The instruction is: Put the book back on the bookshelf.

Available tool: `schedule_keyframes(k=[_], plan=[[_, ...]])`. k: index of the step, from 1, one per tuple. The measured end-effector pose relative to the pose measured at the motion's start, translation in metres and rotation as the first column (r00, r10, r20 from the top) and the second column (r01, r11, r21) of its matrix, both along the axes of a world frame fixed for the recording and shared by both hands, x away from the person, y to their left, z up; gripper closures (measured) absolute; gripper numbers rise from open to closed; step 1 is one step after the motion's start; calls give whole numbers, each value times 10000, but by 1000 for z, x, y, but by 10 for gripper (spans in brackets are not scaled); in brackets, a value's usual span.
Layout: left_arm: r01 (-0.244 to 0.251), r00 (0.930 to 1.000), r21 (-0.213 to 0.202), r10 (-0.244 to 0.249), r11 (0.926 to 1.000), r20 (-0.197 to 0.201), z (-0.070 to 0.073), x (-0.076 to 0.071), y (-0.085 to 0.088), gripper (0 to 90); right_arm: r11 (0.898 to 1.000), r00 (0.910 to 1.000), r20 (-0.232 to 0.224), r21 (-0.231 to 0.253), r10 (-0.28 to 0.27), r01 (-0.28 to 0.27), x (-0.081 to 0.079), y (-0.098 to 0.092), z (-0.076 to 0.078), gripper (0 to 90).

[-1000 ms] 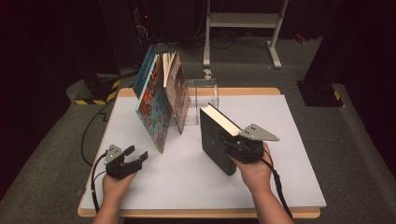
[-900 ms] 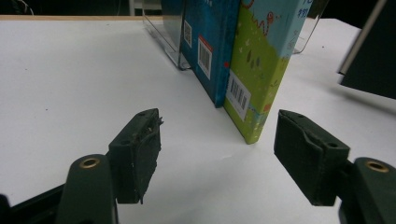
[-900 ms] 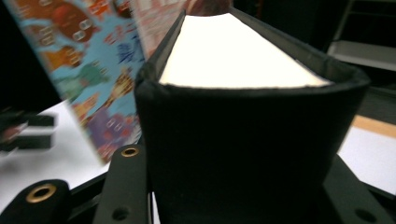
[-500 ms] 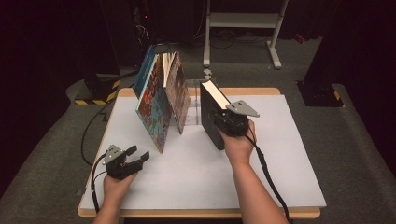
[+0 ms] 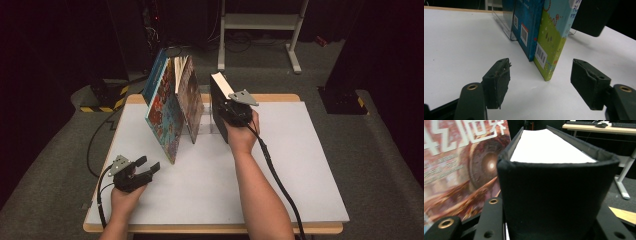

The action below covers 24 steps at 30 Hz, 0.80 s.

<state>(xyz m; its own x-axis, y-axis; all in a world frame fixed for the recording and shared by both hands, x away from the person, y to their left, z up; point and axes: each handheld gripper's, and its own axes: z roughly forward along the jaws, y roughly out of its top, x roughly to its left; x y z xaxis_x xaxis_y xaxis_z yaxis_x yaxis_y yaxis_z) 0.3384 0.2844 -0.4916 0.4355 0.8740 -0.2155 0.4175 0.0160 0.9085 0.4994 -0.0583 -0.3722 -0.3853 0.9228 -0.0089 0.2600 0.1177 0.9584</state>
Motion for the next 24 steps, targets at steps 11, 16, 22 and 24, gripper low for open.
schedule_keyframes(k=[11,16,22,24], plan=[[30,9999,-537,-35,9986,-96,0,-1,3,331,9989,9989,39,6,-477,477,34,14,-9,540],[115,9999,-449,-120,9989,-104,-1,-1,0,332,9981,9981,-32,15,-610,610,47,16,-13,540],[192,9998,-349,-196,9992,-107,-1,-1,1,333,9973,9974,-82,173,-713,715,54,20,-20,538],[171,9998,-362,-175,9992,-113,-1,-2,1,333,9971,9973,-60,175,-737,738,53,21,-21,536]])
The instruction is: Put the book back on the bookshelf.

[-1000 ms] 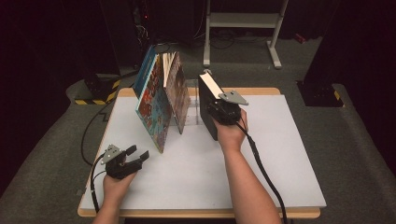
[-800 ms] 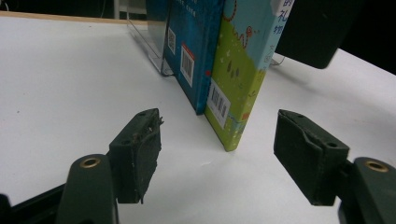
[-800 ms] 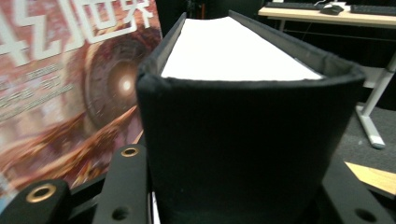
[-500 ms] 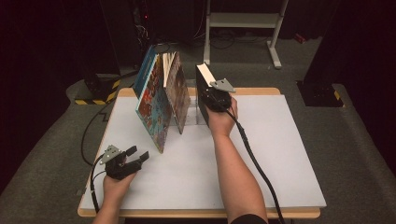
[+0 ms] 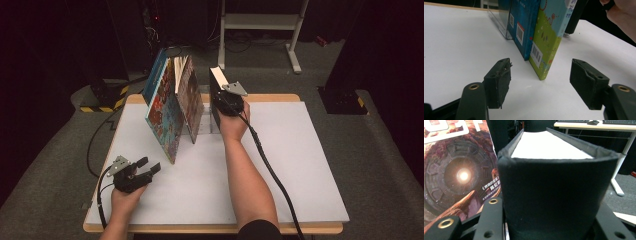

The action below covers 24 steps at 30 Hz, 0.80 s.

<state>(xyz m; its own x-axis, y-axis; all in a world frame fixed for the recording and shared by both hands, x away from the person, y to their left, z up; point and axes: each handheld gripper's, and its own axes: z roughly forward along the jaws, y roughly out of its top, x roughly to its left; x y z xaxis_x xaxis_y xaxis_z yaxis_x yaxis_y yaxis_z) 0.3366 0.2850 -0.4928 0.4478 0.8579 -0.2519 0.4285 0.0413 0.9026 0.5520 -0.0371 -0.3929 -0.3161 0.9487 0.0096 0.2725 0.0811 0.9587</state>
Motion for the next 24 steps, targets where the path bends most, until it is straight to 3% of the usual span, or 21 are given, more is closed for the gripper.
schedule_keyframes(k=[8,12,15,19,24], plan=[[-27,10000,108,28,9999,-62,-1,1,-1,335,10000,9999,-146,68,44,-43,-7,-3,-6,513],[11,10000,383,-8,9993,-90,-2,0,-1,335,9981,9981,-324,331,522,-511,-14,-9,-5,455],[-6,9999,355,10,9994,-103,-2,0,0,335,9954,9958,-411,540,816,-793,-25,-16,-6,439],[74,9998,482,-64,9988,-194,-3,1,-3,335,9907,9916,-542,756,1172,-1130,-39,-28,-14,456],[99,9997,512,-89,9986,-206,-4,1,-5,335,9844,9863,-723,1061,1482,-1401,-43,-37,-21,483]])
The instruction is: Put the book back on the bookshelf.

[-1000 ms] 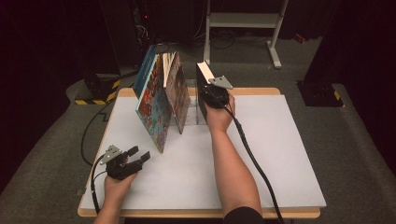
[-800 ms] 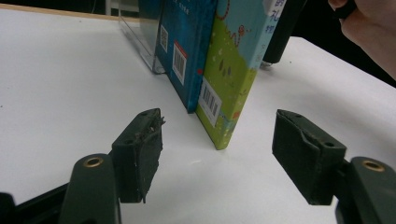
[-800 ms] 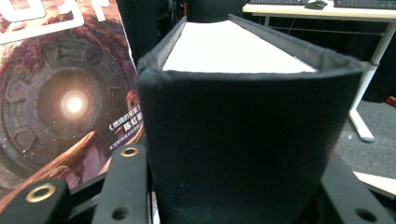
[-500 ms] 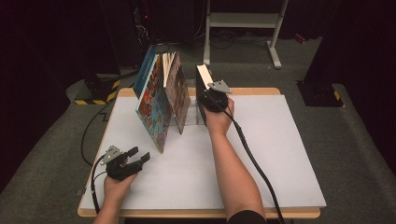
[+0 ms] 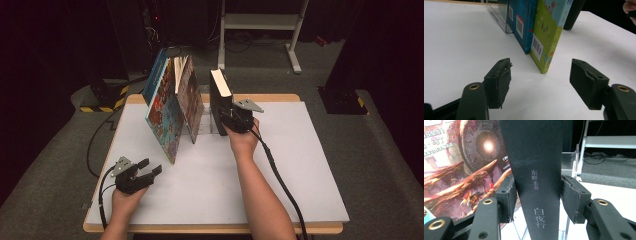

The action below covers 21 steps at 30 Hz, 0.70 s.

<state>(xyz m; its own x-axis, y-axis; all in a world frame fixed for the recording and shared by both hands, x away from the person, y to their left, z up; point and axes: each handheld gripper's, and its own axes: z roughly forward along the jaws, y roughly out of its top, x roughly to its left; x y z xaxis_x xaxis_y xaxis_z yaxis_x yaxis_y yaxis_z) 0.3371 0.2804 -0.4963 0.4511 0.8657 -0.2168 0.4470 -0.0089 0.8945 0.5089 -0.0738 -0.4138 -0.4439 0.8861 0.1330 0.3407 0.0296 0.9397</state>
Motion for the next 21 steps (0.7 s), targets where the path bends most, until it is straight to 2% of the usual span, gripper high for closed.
schedule_keyframes(k=[7,21], plan=[[60,10000,36,-60,10000,21,-1,1,0,334,9996,9998,-189,-297,26,-32,1,10,6,492],[91,10000,34,-91,10000,-33,-1,1,0,334,9998,9997,-238,-187,-42,37,9,32,9,465]])
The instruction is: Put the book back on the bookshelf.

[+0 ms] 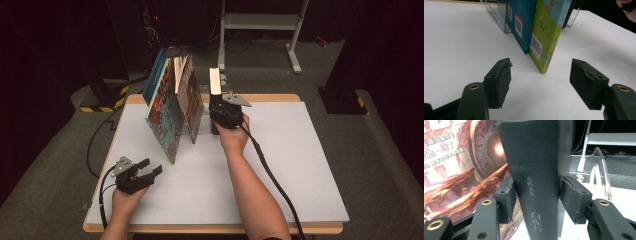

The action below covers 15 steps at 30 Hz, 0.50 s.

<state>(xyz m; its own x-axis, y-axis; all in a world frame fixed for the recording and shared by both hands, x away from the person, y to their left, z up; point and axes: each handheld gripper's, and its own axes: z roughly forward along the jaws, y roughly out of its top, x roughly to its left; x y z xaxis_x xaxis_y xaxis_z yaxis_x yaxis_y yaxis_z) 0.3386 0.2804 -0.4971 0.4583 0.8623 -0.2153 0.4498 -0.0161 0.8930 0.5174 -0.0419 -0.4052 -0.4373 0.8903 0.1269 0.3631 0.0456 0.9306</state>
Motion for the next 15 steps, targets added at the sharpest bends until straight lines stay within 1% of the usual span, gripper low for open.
schedule_keyframes(k=[4,7,8,9,11,13,15], plan=[[-3,10000,-12,3,10000,-41,-1,1,-1,334,10000,10000,45,10,25,-25,0,0,-1,462],[35,10000,68,-35,10000,-60,-1,1,-2,332,10000,10000,55,-31,19,-19,0,0,-1,457],[70,10000,177,-70,9998,-44,-1,1,-2,332,10000,10000,33,-41,21,-21,-1,-1,-1,451],[82,10000,204,-81,9998,-40,-1,1,-2,332,10000,10000,-3,7,27,-27,-1,-1,-2,444],[102,9999,325,-99,9994,-100,-1,1,-2,325,9999,10000,-6,153,76,-76,-2,-5,-2,378],[137,9998,340,-132,9993,-155,-2,2,-2,301,9998,9998,172,163,126,-129,-7,-9,-2,337],[79,9999,406,-74,9991,-132,-1,2,-2,287,9995,9996,72,133,288,-289,-11,-13,-3,304]])
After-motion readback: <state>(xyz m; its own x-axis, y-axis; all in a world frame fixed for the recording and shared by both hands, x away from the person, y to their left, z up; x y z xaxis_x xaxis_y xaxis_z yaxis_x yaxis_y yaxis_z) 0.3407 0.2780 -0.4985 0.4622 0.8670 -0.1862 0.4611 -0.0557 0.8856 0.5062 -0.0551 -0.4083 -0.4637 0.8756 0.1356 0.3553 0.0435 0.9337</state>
